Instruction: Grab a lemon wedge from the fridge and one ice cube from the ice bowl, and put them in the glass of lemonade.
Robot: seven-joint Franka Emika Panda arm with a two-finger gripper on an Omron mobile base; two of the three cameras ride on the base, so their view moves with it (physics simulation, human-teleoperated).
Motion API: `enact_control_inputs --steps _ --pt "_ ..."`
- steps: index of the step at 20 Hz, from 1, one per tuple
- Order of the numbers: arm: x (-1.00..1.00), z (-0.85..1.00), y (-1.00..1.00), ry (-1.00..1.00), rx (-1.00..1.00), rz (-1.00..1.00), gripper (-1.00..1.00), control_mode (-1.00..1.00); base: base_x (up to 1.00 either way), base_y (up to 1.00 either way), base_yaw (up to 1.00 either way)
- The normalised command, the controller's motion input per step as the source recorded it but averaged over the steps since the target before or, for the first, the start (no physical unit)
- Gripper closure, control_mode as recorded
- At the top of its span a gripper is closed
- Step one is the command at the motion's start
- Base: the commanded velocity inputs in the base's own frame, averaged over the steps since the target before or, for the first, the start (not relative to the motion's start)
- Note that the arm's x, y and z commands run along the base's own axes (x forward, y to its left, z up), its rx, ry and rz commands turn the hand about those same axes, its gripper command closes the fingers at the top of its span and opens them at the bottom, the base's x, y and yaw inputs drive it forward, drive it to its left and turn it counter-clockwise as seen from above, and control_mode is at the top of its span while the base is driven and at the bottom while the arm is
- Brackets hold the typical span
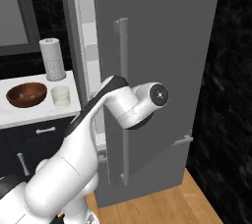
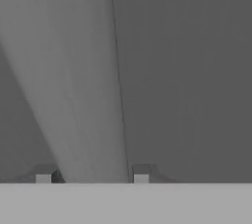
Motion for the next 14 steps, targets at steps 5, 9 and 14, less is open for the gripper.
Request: enact_control_inputs --steps 5,9,14 --pt "-0.61 0.0 -0.98 0.01 0.08 -0.09 -1.0 -1.0 0.0 0.0 0.0" --pt "-0.46 0.13 -0.84 0.03 0.02 -0.13 -1.0 -1.0 0.0 0.0 0.0" --pt "-0.83 0.61 -0.3 0.0 0.0 -0.01 -1.0 -1.0 0.0 0.0 0.0"
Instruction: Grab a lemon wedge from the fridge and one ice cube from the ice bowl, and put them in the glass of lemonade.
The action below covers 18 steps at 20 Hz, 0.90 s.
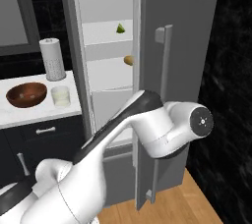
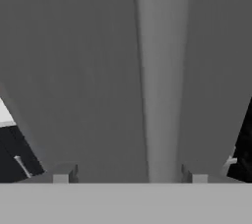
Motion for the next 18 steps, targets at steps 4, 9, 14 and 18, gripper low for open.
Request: enact_control_inputs --steps 4,9,14,18 --pt "-0.99 0.89 0.13 -0.08 -0.01 -0.01 -1.0 -1.0 0.0 0.0 0.0" --pt "-0.66 0.98 0.73 -0.04 -0.14 -0.02 -1.0 -1.0 0.0 0.0 0.0" --pt "0.0 0.78 1.0 0.1 -0.3 -0.14 -1.0 -1.0 0.0 0.0 0.0" --pt "0.46 0.4 1.0 0.12 -0.42 -0.23 -1.0 -1.0 0.0 0.0 0.0"
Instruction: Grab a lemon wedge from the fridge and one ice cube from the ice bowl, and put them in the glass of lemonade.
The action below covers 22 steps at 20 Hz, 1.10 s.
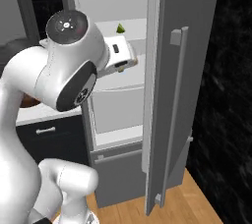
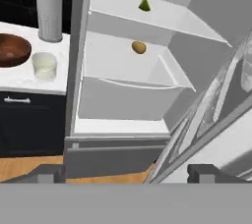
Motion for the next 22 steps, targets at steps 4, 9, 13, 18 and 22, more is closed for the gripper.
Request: enact_control_inputs --steps 4,9,13,18,22 --pt "1.0 0.0 1.0 0.14 -0.47 -0.26 -1.0 -1.0 0.0 0.0 0.0" --pt "1.0 -0.34 0.54 0.19 -0.49 -0.25 -1.0 -1.0 0.0 0.0 0.0" --pt "1.0 -0.3 -0.1 0.14 -0.44 -0.28 -1.0 -1.0 0.0 0.0 0.0" --pt "0.9 -0.18 -0.61 0.17 -0.36 -0.3 -1.0 -1.0 0.0 0.0 0.0" --pt "0.74 -0.1 -0.98 0.24 -0.25 -0.27 -1.0 -1.0 0.0 0.0 0.0"
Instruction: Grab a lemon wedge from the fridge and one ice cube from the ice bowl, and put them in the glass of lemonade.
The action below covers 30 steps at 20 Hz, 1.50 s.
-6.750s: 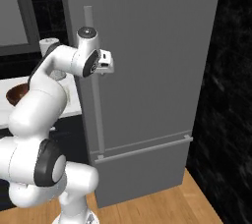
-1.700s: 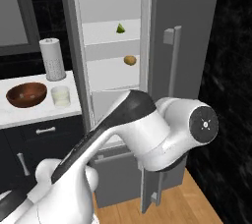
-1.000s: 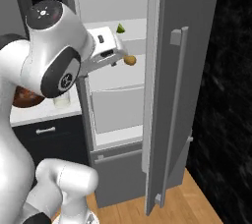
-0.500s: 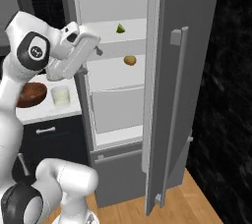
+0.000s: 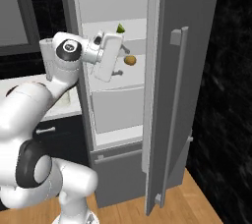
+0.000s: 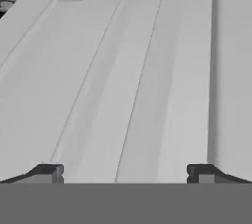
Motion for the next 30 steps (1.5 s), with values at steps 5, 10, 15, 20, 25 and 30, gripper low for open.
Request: enact_control_inputs --steps 5,10,15,20,25,30 --pt "0.26 -0.03 -1.0 0.23 -0.09 -0.25 -1.0 -1.0 0.0 0.0 0.0" --pt "0.0 0.0 -1.0 0.19 0.0 -0.27 -1.0 -1.0 0.0 0.0 0.0" --pt "-0.03 0.0 -1.0 0.16 0.0 -0.27 -1.0 -1.0 0.0 0.0 0.0" --pt "-0.06 0.0 -1.0 0.13 0.0 -0.26 -1.0 -1.0 0.0 0.0 0.0" --pt "-0.11 0.11 -1.0 0.05 0.0 -0.19 -1.0 -1.0 0.0 0.0 0.0" --pt "-0.72 0.79 0.0 -0.11 -0.01 -0.02 -1.0 -1.0 0.0 0.0 0.0"
